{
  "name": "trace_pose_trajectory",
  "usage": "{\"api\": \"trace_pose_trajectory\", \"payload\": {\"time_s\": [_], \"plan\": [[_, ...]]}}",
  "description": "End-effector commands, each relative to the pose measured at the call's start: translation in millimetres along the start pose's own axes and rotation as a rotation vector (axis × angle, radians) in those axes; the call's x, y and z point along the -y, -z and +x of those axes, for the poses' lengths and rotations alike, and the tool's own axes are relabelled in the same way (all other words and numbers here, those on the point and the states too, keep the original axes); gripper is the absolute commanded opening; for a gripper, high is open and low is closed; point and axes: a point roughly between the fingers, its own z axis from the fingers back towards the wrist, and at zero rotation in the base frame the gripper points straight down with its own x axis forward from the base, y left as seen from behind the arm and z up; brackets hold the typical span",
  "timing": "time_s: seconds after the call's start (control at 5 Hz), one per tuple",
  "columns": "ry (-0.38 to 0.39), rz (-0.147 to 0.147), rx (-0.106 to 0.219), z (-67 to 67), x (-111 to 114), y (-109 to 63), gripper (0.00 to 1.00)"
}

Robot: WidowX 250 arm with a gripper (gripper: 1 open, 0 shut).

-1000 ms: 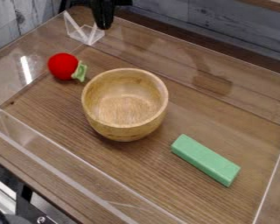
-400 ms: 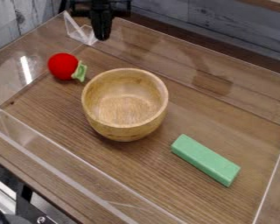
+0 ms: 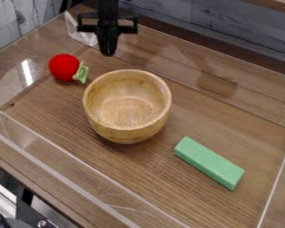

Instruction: Move the red object to the left side of the table

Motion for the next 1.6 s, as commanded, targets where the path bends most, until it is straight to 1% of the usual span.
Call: {"api": "trace_pose_trajectory", "payload": {"time_s": [0.0,0.2,0.4,0.6,0.8,1.0,1.2,1.4], "plan": [[-0.009,0.000,0.054,-3.8,0,-14.2,1.00],[0.009,-0.013,0.051,-2.5,-11,-20.3,1.00],[0.024,-0.048,0.061,-15.2,-4,-32.2,1.00],[0.051,-0.075,0.063,-28.4,6,-40.9,1.00],[0.078,-0.093,0.063,-39.3,15,-45.5,1.00],[0.076,-0.110,0.060,-47.2,34,-47.6,1.00],[0.102,-0.124,0.069,-51.6,54,-50.5,1.00],[0.154,-0.130,0.073,-47.7,50,-60.2,1.00]]}}
